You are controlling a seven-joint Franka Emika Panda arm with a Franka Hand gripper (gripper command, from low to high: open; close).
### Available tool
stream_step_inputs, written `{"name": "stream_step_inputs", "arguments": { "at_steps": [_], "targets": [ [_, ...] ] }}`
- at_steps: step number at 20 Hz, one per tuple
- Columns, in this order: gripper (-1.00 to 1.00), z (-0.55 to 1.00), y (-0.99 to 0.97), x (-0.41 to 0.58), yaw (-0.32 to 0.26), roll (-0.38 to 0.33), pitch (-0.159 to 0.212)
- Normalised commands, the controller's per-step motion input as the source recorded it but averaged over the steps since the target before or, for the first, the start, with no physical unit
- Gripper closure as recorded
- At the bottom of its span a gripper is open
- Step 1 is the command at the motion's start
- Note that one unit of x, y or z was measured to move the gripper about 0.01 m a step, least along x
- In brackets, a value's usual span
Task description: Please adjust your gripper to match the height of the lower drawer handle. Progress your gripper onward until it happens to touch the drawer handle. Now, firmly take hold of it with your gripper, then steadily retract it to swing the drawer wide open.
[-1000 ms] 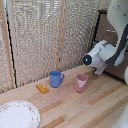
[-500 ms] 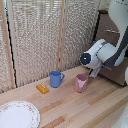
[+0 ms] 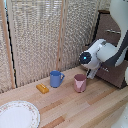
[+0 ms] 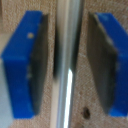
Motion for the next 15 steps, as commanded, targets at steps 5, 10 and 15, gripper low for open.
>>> {"name": "stream_step_inputs", "arguments": {
  "at_steps": [5,10,15],
  "targets": [
    [-1.0,0.76,0.03,0.047,-0.027,0.01,0.005],
    [-1.0,0.74,0.12,0.146,-0.015,-0.016,0.018],
    [-1.0,0.58,0.23,0.197,-0.126,0.127,0.0]
  ]
}}
